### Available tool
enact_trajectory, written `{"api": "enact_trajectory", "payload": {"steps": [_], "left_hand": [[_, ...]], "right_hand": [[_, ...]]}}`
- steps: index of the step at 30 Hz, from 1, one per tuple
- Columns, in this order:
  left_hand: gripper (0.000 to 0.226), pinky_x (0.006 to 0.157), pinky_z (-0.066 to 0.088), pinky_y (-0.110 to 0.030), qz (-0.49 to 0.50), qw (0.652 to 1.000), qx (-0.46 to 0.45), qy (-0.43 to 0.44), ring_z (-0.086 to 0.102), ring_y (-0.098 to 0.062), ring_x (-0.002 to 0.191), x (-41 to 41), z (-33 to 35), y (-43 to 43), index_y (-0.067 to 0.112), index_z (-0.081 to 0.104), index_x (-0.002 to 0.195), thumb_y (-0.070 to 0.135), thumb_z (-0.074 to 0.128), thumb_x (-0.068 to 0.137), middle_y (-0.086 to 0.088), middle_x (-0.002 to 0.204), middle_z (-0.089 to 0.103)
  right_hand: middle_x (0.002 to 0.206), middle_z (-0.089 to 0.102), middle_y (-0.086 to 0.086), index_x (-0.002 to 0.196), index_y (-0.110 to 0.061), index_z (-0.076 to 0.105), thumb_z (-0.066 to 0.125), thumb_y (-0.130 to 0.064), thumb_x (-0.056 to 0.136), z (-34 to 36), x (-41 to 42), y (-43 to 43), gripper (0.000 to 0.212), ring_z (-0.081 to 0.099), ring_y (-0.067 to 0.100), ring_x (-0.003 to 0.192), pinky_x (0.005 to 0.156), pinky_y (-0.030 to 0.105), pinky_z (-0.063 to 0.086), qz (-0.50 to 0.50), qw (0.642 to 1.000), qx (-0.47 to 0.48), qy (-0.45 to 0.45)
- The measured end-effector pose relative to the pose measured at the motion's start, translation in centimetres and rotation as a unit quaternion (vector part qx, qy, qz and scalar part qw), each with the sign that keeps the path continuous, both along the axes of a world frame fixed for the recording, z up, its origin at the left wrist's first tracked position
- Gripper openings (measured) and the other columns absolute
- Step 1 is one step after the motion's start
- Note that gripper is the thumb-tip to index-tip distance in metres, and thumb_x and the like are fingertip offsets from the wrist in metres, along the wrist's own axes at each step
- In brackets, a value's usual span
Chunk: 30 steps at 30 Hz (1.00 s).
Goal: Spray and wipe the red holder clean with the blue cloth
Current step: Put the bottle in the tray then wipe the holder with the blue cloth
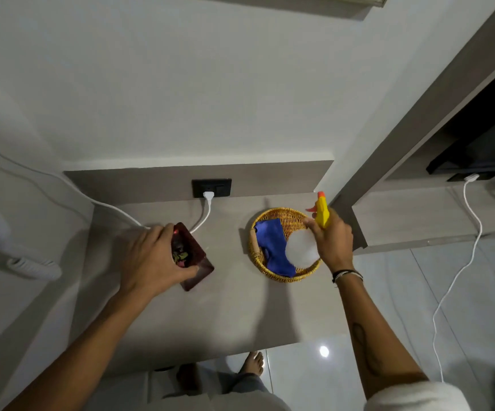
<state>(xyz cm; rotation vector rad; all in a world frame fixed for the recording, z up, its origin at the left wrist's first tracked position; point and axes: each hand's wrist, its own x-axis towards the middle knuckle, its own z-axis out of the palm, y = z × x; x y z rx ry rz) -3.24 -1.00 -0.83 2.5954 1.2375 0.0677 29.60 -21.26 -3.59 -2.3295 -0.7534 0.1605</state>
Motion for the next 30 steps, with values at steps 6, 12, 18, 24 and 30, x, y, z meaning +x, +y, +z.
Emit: {"api": "enact_trajectory", "payload": {"steps": [6,12,18,24,30], "left_hand": [[0.115,0.116,0.043,-0.049,-0.054,0.996,-0.011,0.073,0.057,-0.030,0.138,1.0,0.8,-1.2,0.018,0.049,0.158,0.080,0.072,0.064,-0.003,0.150,0.059],[0.119,0.122,0.037,-0.047,-0.085,0.991,-0.017,0.100,0.051,-0.028,0.144,1.3,0.7,-1.1,0.018,0.040,0.165,0.074,0.072,0.064,-0.001,0.158,0.051],[0.118,0.125,0.037,-0.049,-0.102,0.990,-0.037,0.088,0.046,-0.030,0.148,1.4,0.5,-0.3,0.016,0.039,0.166,0.063,0.087,0.068,-0.005,0.161,0.048],[0.113,0.121,0.042,-0.052,-0.112,0.992,-0.036,0.047,0.050,-0.034,0.142,0.6,-0.9,-0.3,0.011,0.045,0.161,0.062,0.083,0.067,-0.008,0.154,0.051],[0.108,0.135,0.011,-0.055,-0.134,0.991,-0.023,0.011,0.031,-0.036,0.157,-0.2,-2.9,-0.5,0.009,0.034,0.165,0.063,0.060,0.076,-0.011,0.162,0.040]], "right_hand": [[0.120,0.078,0.009,0.139,-0.022,0.065,0.075,-0.030,0.097,-2.4,2.4,1.6,0.044,0.072,0.021,0.092,0.084,0.032,0.056,0.000,0.999,-0.014,0.030],[0.125,0.076,0.011,0.140,-0.015,0.062,0.072,-0.027,0.099,-3.4,2.6,2.3,0.043,0.062,0.014,0.091,0.089,0.039,0.059,-0.021,0.999,0.007,0.036],[0.136,0.071,0.005,0.147,-0.018,0.053,0.080,-0.032,0.093,-3.5,2.4,1.8,0.062,0.069,0.026,0.116,0.102,0.046,0.059,-0.028,0.998,0.006,0.047],[0.143,0.058,0.001,0.141,-0.021,0.054,0.058,-0.035,0.104,-5.9,-3.9,0.4,0.040,0.053,0.020,0.133,0.112,0.039,0.049,0.058,0.979,0.042,-0.189],[0.177,0.014,0.015,0.168,-0.014,0.020,0.050,-0.018,0.111,-9.8,-6.0,3.5,0.064,0.013,0.038,0.164,0.133,0.049,0.025,0.249,0.932,-0.252,-0.079]]}}
